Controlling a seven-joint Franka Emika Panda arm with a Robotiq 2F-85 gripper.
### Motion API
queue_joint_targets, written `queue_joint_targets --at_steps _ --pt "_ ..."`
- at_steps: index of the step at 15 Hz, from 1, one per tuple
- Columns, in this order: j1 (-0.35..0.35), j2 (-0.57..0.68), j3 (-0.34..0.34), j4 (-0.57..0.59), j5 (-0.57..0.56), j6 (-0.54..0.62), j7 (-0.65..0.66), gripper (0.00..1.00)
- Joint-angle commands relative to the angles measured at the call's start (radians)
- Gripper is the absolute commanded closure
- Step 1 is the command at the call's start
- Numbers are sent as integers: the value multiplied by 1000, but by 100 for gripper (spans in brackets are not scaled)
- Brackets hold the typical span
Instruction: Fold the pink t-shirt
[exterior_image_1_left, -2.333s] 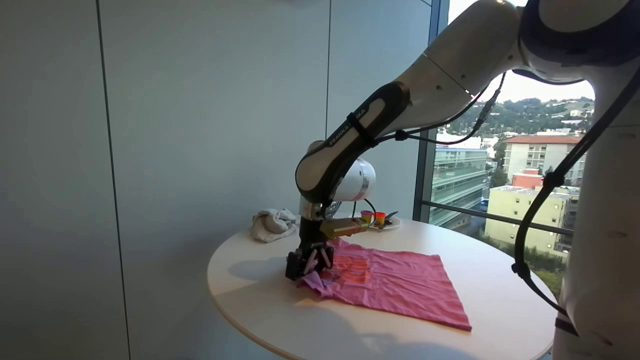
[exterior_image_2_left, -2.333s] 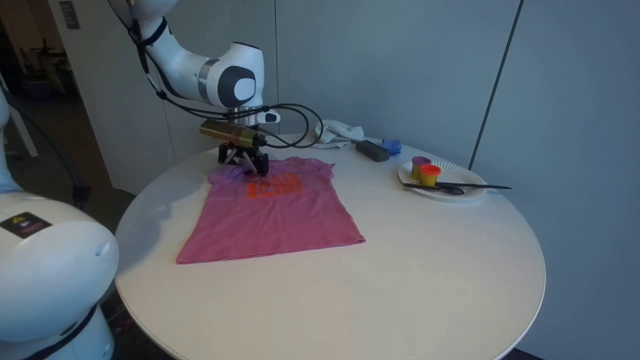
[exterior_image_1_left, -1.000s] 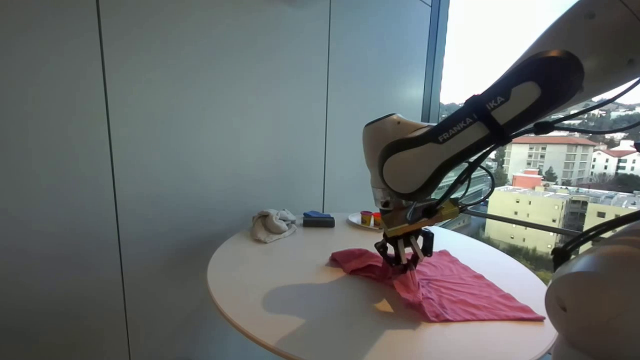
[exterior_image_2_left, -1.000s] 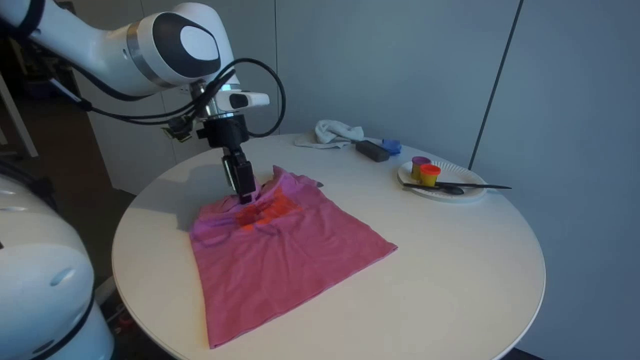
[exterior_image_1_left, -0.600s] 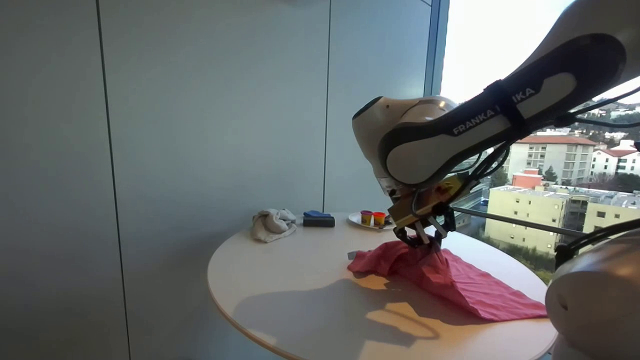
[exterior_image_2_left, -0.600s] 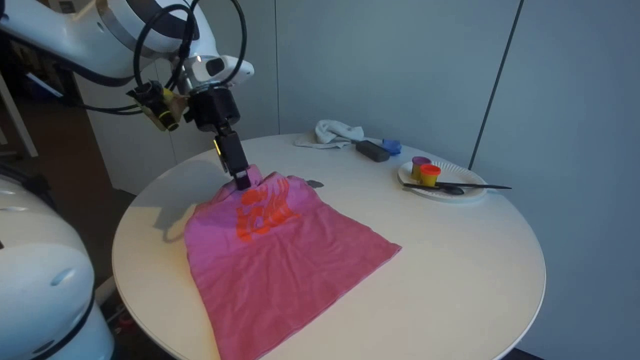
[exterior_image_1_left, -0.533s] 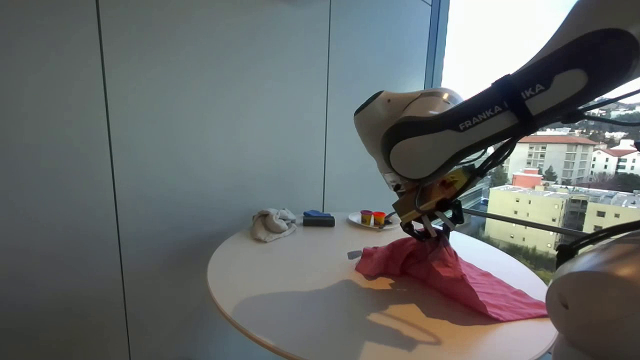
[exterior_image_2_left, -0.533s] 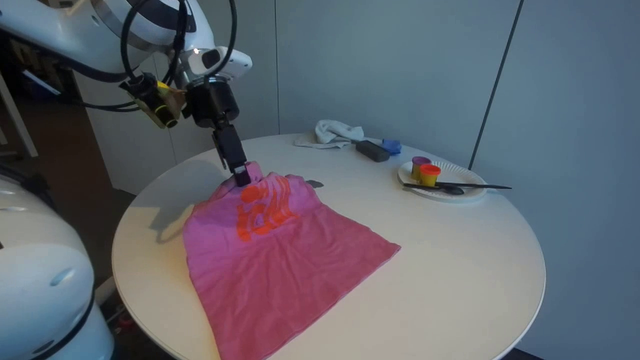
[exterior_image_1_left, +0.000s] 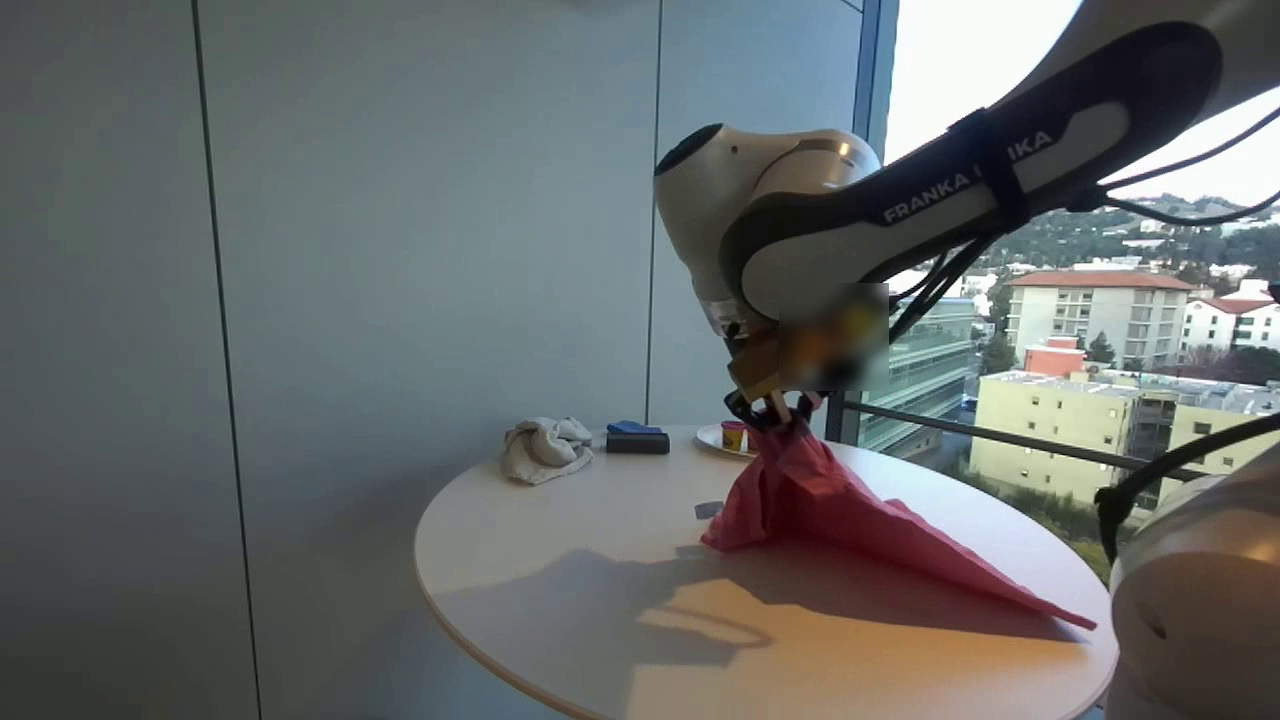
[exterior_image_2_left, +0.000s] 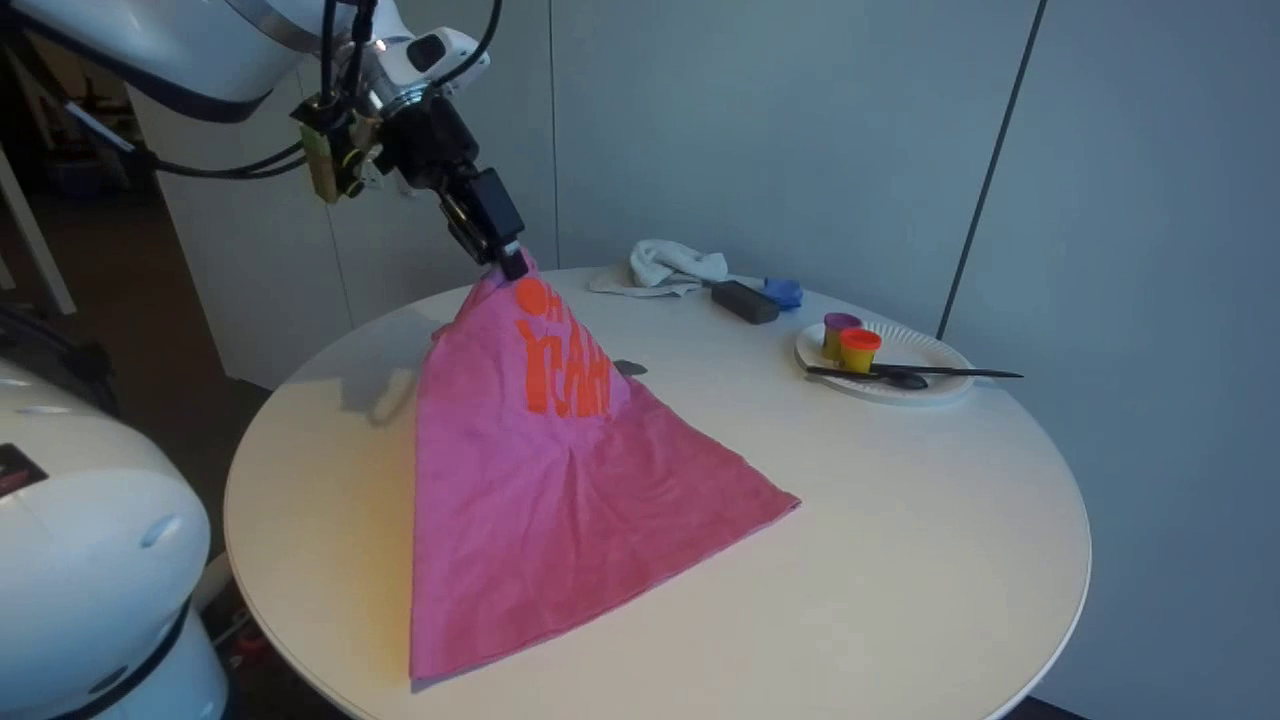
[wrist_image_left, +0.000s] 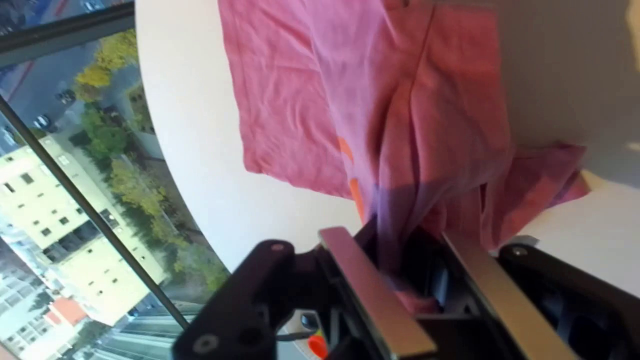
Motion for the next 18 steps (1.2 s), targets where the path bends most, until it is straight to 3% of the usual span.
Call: queue_joint_targets --at_steps 1,5,9,13,15,18 --pt "51 202 0 192 -20 90 -75 91" --pt "94 266 -22 291 -25 225 -196 92" --pt "78 194 -78 225 39 361 -183 92" --pt "36 145 -128 85 141 318 -99 92" --pt "-19 152 -113 13 71 308 -3 92" --pt "-49 227 -94 -24 53 242 131 92"
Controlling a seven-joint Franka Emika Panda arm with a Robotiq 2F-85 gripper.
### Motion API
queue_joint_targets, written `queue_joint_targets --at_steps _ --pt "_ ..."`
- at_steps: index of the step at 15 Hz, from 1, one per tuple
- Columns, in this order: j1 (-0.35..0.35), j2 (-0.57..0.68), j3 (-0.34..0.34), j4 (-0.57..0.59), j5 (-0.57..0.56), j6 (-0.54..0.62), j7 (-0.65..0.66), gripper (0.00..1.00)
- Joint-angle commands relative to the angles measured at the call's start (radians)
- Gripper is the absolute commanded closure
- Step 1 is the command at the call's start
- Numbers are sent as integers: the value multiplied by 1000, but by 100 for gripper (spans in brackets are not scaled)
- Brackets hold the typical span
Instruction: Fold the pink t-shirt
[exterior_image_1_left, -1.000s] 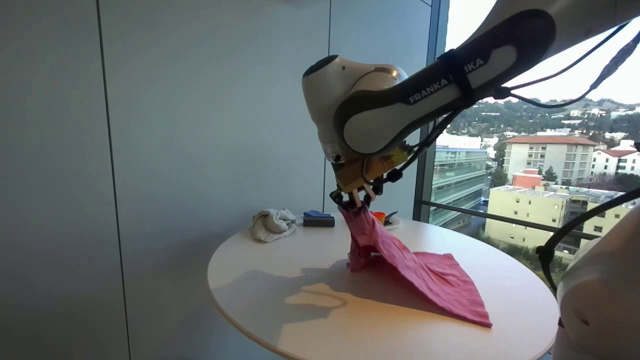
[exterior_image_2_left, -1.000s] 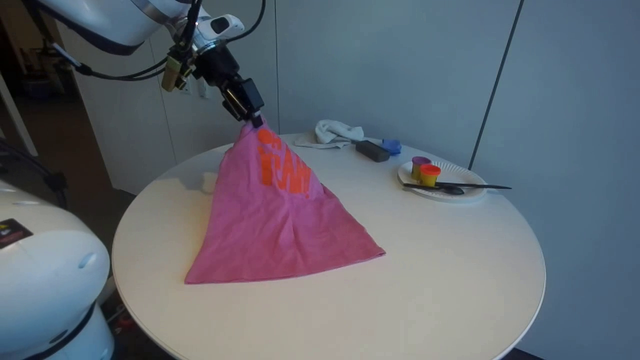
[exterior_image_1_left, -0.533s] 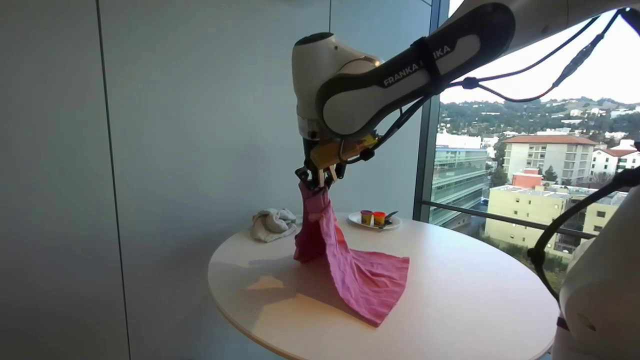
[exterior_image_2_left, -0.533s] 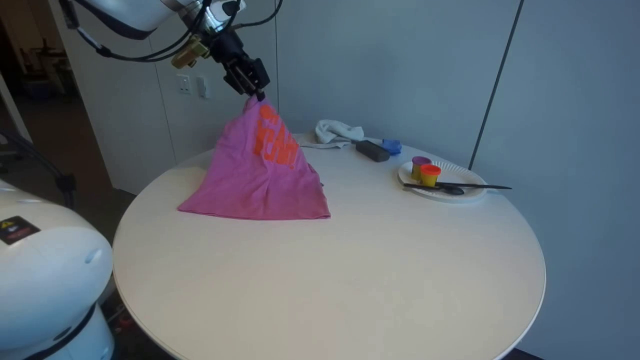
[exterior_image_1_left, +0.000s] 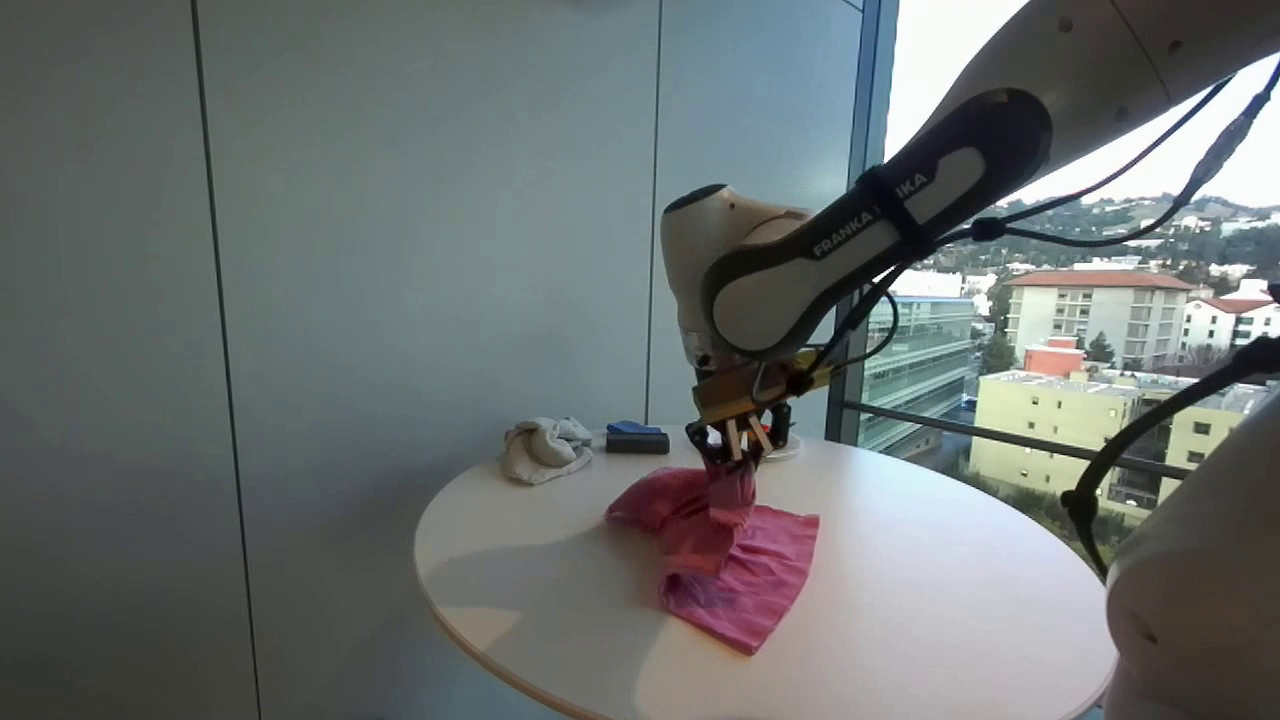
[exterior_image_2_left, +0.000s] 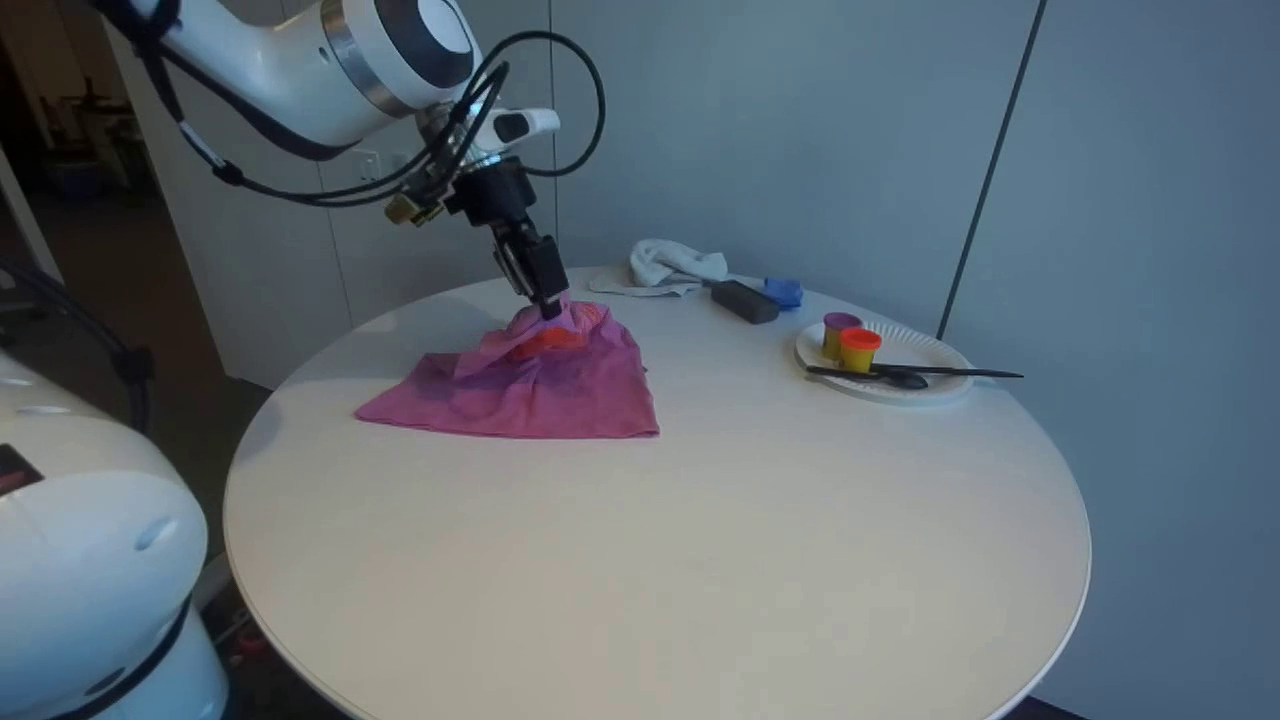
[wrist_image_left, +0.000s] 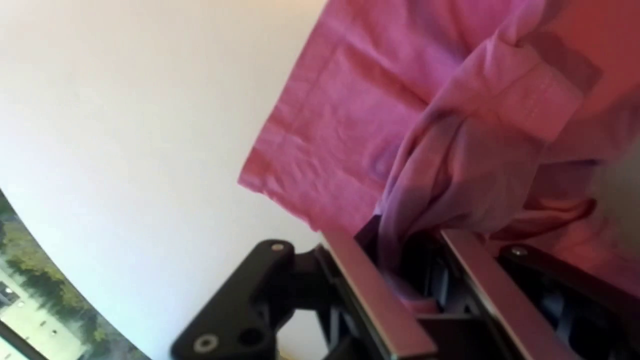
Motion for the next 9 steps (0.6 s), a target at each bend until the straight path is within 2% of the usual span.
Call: queue_joint_targets --at_steps 1,8,9 --pt "-28 64 31 -34 -20 -69 159 92" --pt "28 176 -1 -27 47 -53 200 92" --pt "33 186 -5 -22 65 -57 199 65"
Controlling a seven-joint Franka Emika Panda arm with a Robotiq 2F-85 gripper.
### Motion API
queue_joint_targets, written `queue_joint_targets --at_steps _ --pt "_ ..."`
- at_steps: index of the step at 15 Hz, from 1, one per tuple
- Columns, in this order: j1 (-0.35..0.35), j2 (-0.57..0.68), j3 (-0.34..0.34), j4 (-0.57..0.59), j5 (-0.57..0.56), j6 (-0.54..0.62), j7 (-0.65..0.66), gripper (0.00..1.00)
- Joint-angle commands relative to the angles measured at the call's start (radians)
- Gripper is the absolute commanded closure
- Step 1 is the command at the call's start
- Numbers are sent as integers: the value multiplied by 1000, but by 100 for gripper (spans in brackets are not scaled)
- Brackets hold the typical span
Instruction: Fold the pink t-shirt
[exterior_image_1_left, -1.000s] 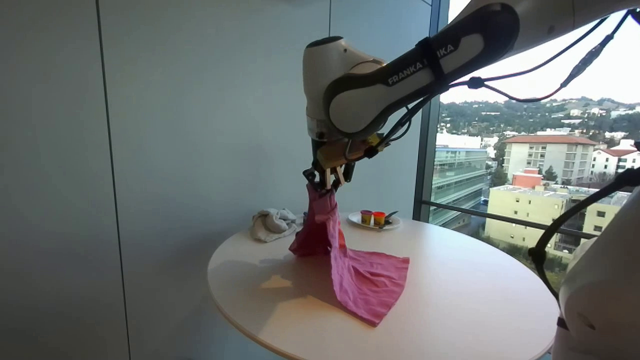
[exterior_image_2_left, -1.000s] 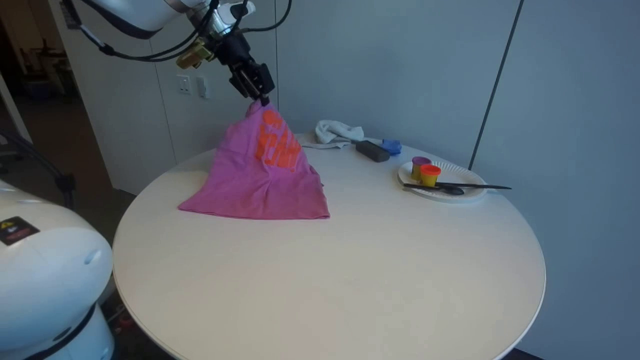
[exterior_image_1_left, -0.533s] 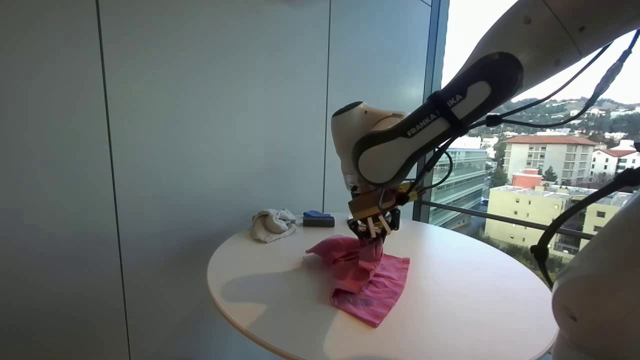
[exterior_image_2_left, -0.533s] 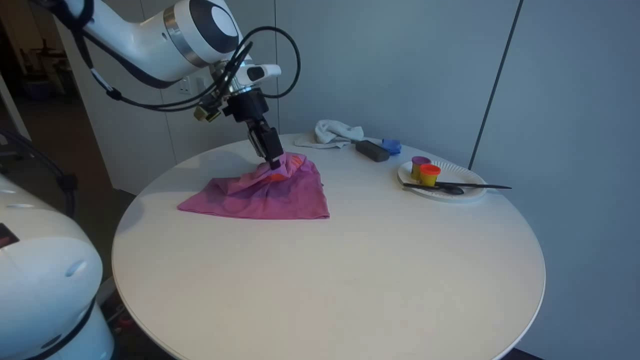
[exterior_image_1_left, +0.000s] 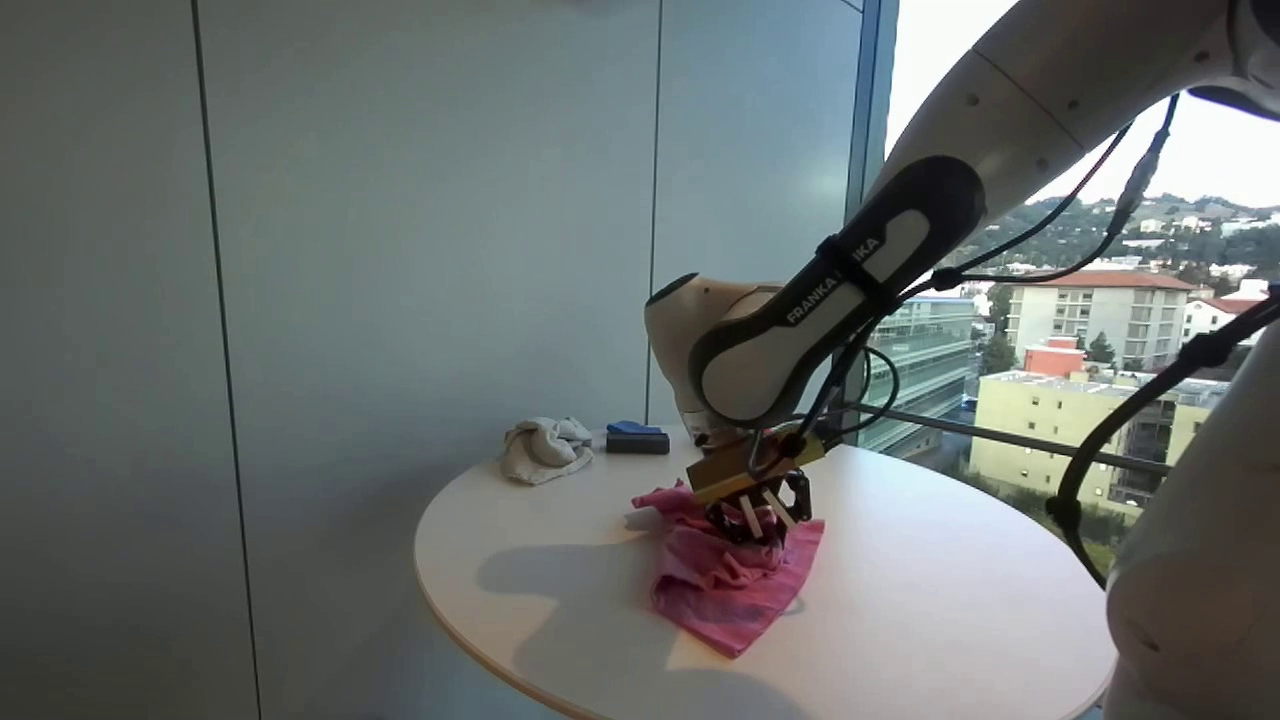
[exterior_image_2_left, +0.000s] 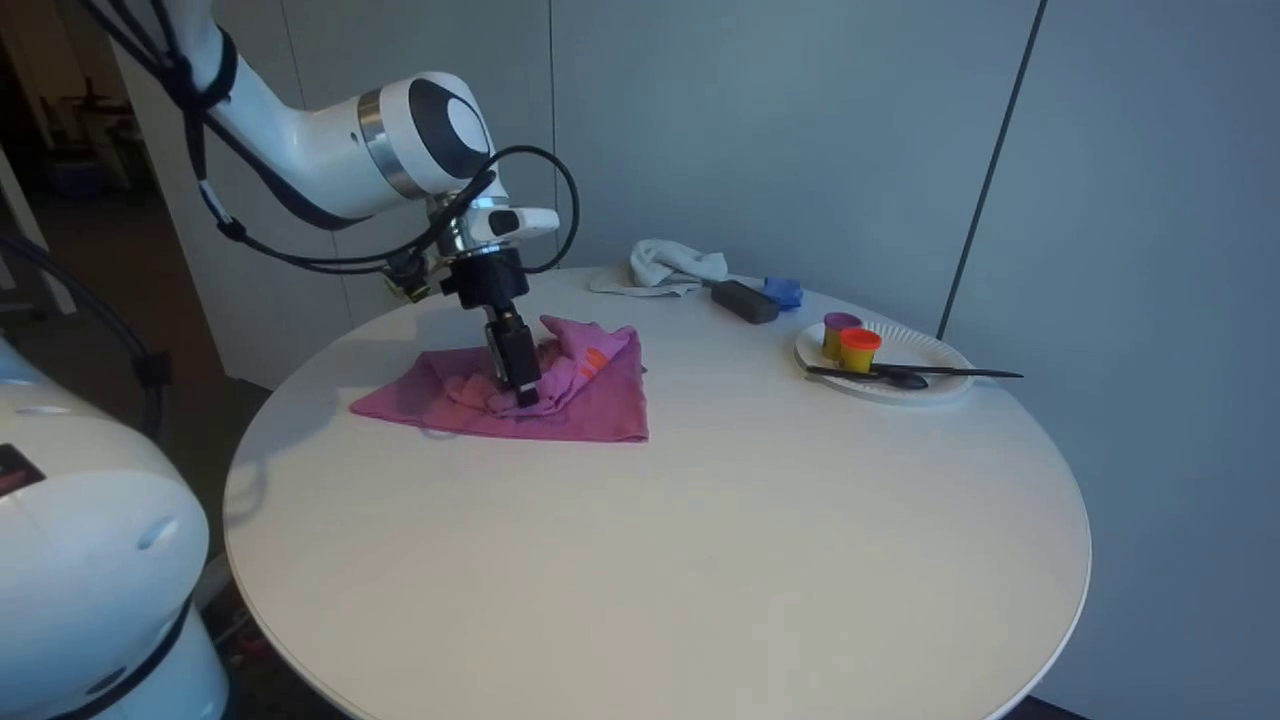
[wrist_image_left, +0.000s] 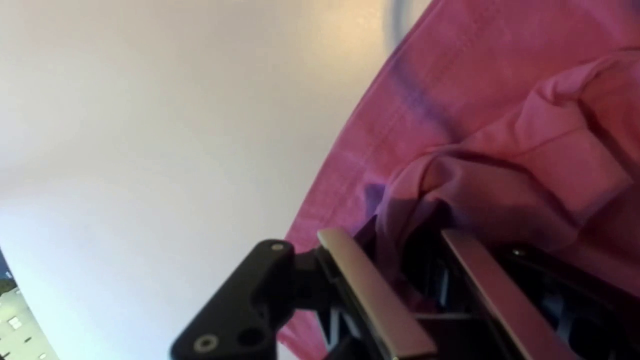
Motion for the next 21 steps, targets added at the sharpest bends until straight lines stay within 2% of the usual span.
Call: queue_joint_targets --at_steps 1,2,3,6,7,10,12,15,17,19,21 --pt "32 35 -19 29 53 -7 10 64" --pt "27 27 -10 35 25 -45 46 59" --pt "14 -1 13 42 -36 -118 134 54" --pt "36 -75 38 58 -121 -263 228 32" --pt "50 -102 47 58 -160 -265 236 26" --pt "92 -147 32 54 -200 -143 178 0" --pt "95 -166 17 39 -240 -37 179 0" --pt "58 -138 -30 17 -363 200 195 0" --pt "70 -100 -113 22 -458 360 200 0" --pt "82 -37 -208 42 -497 530 186 0" --pt "83 51 -276 54 -420 700 114 0"
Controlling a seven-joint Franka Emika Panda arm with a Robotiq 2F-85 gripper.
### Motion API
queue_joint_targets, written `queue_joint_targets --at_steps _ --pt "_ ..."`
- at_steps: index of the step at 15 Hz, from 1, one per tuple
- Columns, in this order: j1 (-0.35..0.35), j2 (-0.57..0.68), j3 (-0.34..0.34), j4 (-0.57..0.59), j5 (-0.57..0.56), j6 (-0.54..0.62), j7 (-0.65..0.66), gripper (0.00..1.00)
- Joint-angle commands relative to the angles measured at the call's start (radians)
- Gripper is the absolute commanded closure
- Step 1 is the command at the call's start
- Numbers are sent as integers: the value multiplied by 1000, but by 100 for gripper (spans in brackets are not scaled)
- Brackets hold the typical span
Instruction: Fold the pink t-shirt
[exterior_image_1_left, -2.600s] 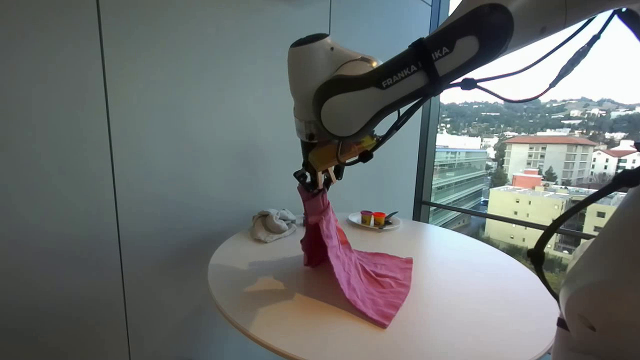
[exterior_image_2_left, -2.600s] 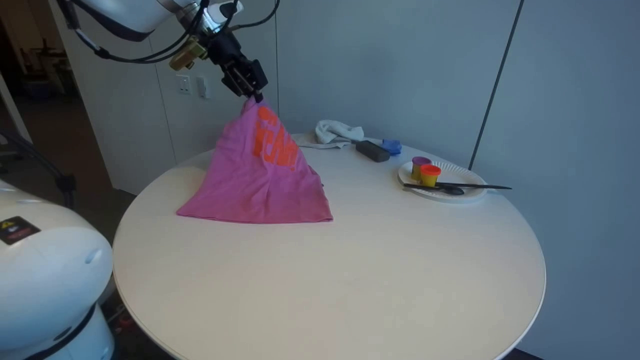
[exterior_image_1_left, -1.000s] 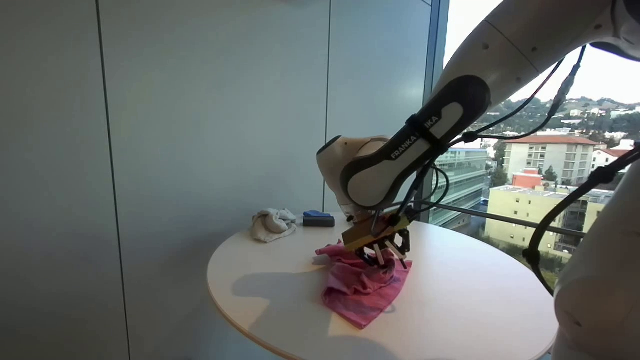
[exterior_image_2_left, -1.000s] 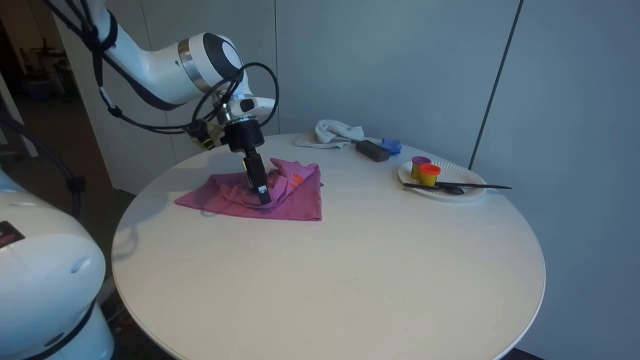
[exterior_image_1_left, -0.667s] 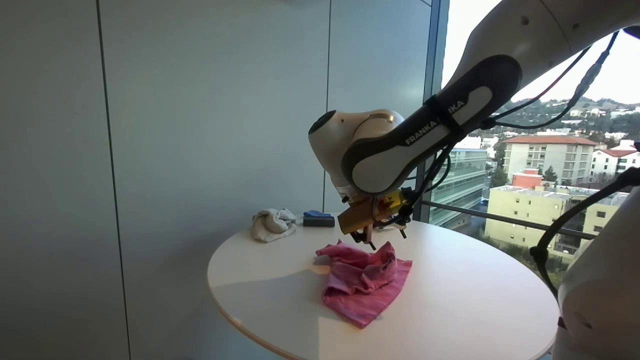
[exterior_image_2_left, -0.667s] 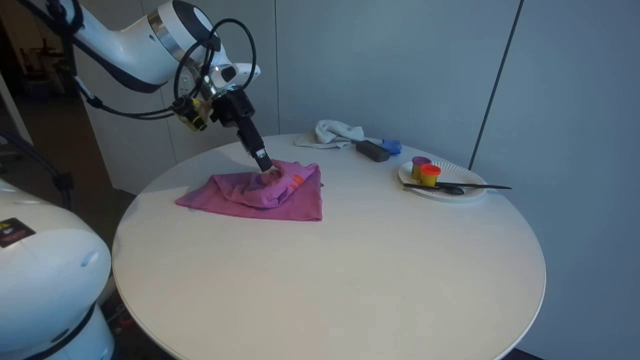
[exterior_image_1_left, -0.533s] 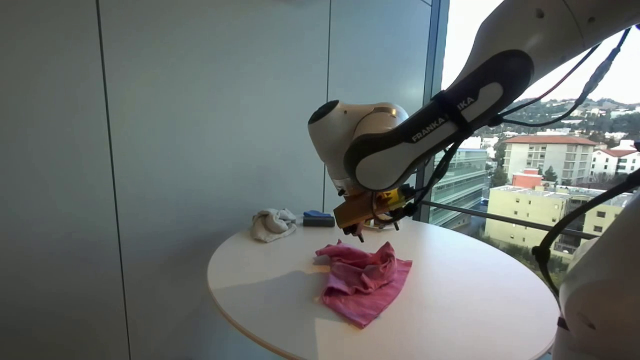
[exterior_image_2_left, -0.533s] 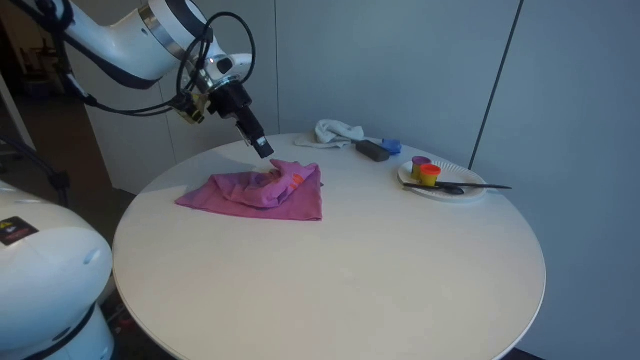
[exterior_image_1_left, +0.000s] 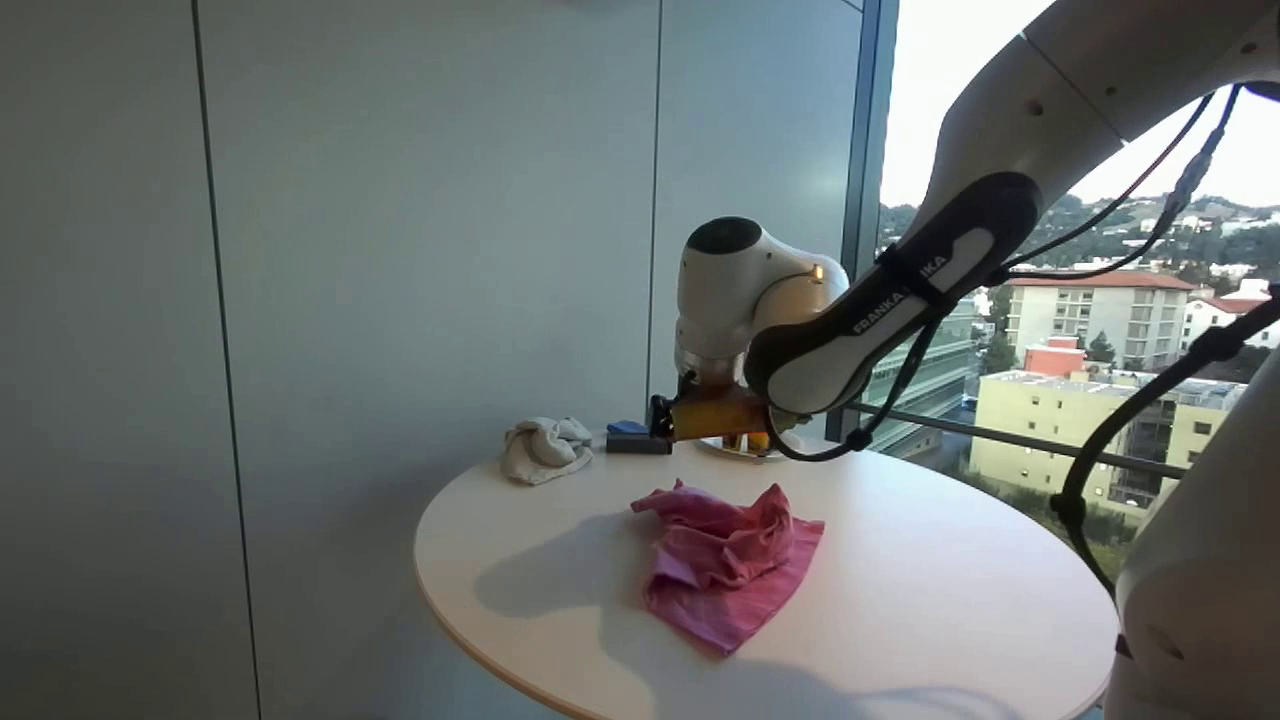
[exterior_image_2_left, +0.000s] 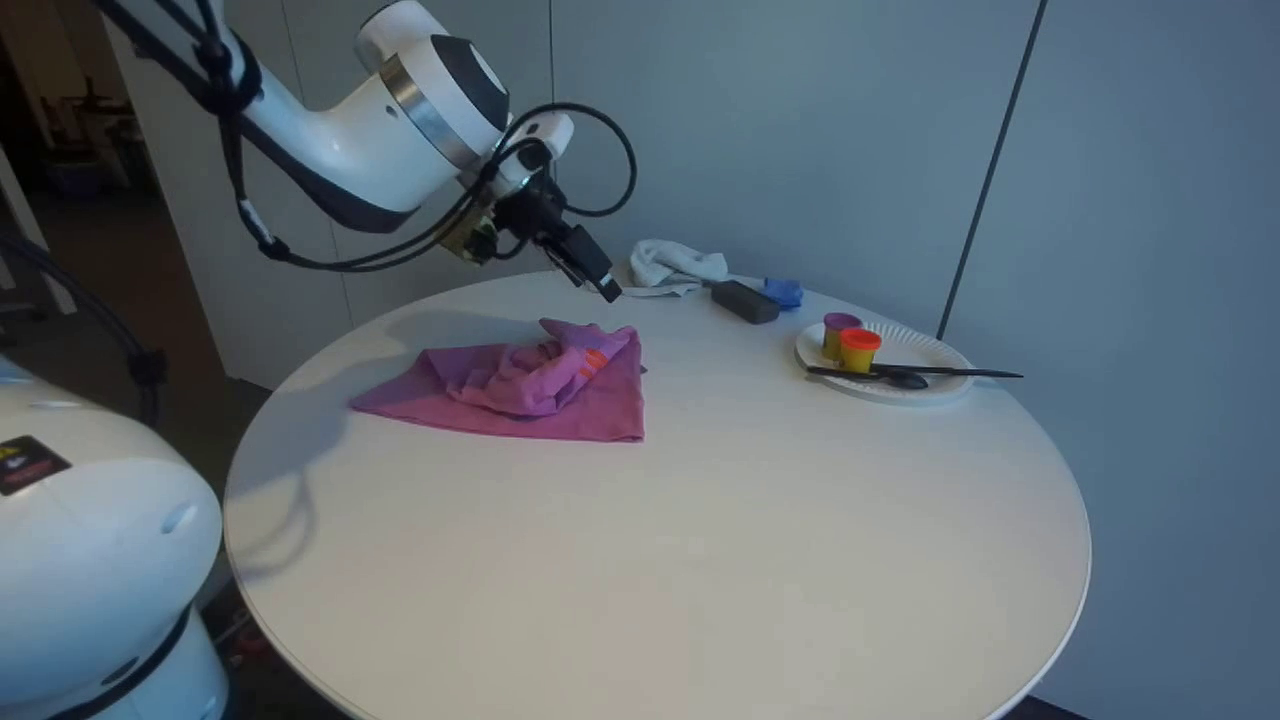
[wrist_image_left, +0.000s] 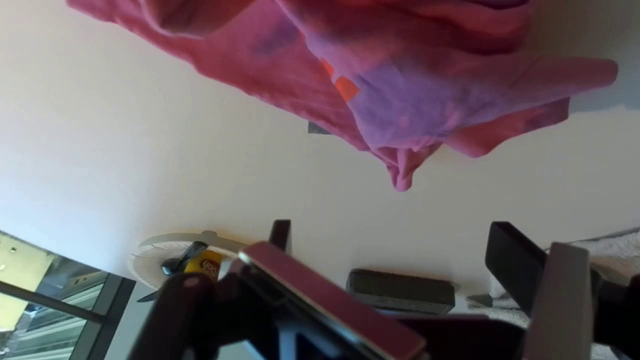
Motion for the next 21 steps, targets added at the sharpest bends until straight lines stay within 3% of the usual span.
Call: queue_joint_targets --at_steps 1,3,6,7,8,9,13,14,17,19,21 --pt "13 158 -117 40 71 282 -113 0" --pt "58 244 -170 37 209 405 -248 0" --pt "137 338 -194 19 463 434 -456 0" --pt "154 346 -176 9 550 411 -515 25" --pt "84 338 -88 34 633 348 -595 26" --pt "134 338 -129 54 657 317 -611 34" --pt "119 310 -126 130 498 155 -521 63" --pt "72 297 -76 137 477 123 -518 73" --pt "48 246 -43 140 438 69 -507 93" --pt "27 202 -22 128 418 45 -503 99" --pt "2 134 2 107 376 21 -481 96"
